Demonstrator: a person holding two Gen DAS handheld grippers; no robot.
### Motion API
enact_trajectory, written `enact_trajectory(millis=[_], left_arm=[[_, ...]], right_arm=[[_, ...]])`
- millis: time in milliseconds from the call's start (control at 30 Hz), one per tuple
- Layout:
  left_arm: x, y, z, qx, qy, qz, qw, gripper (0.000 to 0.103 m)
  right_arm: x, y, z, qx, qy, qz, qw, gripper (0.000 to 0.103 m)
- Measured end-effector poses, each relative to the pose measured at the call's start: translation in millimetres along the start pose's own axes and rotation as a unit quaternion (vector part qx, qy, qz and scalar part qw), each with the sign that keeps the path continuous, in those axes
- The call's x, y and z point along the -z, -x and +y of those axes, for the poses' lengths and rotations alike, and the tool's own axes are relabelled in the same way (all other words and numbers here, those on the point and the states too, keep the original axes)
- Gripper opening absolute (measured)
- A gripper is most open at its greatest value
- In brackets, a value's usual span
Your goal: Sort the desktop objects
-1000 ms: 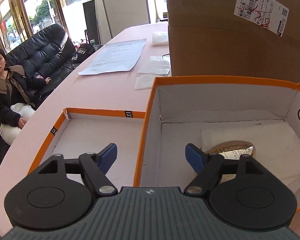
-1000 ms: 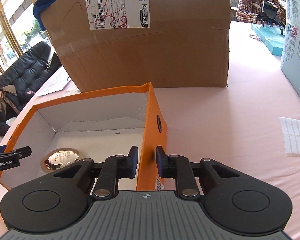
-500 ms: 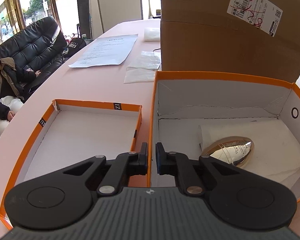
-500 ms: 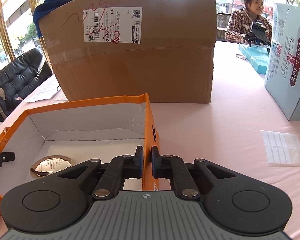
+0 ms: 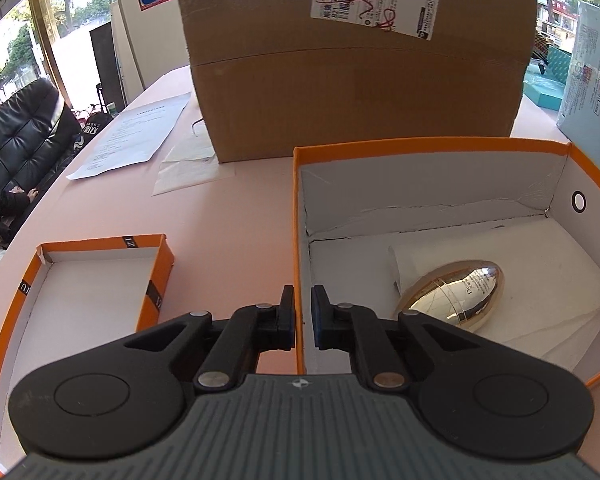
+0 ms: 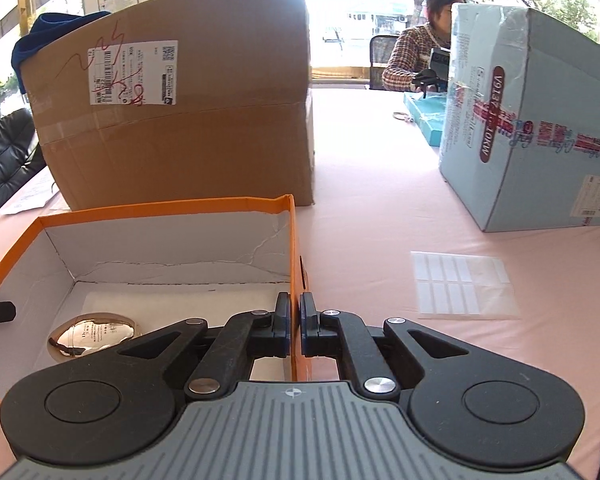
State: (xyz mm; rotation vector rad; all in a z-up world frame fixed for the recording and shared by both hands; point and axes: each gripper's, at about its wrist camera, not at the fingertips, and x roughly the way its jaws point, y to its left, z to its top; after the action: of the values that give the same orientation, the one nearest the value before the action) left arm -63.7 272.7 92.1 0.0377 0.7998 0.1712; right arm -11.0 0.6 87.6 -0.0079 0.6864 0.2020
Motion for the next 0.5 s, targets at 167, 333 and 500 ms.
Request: enact_trajectory(millis=[167,333,500], left_arm=[[-3,0,-31,0.023,-0.022,-0.004,0.9995,0.007],[-2,3,-51,0.03,-0.033,-0.014,0.9989,0.007],[0,5,-50,0.025,-0.029,-0.015,0.9992,0.003]], right_arm=[[7,13,-29,0.026,-0.018,0.0,0.999,0.005],[14,21,-49,0.039,-0.032,-0.002,0.999,0.005],[16,22,-50,0.037,-0.036,-0.007,0.999,0.005]])
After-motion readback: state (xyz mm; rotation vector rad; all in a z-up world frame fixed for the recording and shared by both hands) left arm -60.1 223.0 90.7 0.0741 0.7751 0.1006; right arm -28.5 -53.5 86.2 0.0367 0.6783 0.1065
